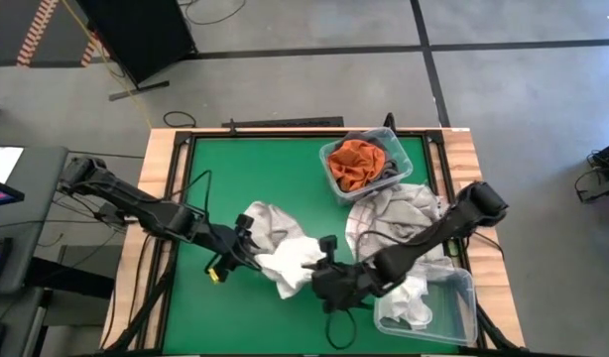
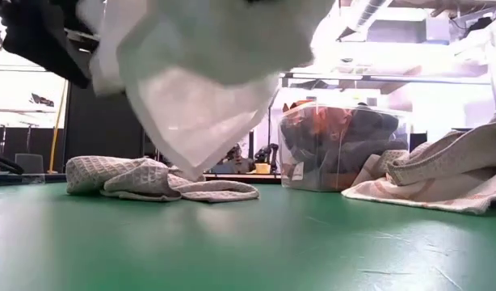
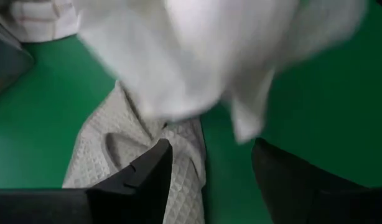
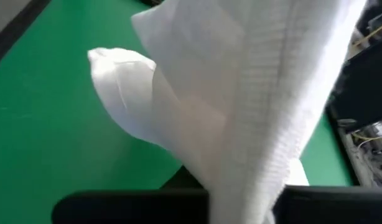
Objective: Sort towels by color in basket
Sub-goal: Put the white towel into the bottom transparent bin
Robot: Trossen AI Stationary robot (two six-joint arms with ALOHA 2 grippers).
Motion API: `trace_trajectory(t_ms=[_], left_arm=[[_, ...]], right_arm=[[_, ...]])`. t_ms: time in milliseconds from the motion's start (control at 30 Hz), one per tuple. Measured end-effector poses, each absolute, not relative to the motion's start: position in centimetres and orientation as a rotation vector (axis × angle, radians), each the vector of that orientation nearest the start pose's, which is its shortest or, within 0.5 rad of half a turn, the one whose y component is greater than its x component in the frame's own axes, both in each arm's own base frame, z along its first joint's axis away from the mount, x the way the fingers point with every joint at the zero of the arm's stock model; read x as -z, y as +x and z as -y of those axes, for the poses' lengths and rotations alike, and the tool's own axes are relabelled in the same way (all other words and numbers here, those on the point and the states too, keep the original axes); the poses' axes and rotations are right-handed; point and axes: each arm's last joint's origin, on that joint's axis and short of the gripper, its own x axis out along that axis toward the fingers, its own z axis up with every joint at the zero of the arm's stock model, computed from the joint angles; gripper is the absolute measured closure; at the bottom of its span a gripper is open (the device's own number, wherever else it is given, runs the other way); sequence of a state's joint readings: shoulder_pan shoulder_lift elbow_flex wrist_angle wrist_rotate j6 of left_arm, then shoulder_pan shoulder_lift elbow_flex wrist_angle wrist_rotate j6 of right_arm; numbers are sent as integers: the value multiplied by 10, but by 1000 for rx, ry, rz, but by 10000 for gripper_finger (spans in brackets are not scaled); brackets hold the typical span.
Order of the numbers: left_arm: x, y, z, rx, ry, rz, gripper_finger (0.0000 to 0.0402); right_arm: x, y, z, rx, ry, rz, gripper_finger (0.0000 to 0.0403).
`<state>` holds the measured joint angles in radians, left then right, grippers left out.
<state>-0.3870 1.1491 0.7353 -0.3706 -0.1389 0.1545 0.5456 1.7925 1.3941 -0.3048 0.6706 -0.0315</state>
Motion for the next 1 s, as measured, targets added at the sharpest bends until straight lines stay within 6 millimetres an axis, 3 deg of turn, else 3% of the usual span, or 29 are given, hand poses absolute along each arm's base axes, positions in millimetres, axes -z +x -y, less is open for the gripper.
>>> trace_trajectory(t_ms=[267,633,833,1000], left_arm=[[-214,223,86,297,381,-824,191],[-197,230,89,303,406,-895,191],[-198,230,89,303,403,-889,191],[-198,230,89,302,402,-890,191]], right_arm=[[-305,286,-202,132,-373,-591,374],[-340,168,-209,91,-29,-725,374],[-345,115,-203,138,237,-868,373],[-332,87,-205,327,442,-1093,374]])
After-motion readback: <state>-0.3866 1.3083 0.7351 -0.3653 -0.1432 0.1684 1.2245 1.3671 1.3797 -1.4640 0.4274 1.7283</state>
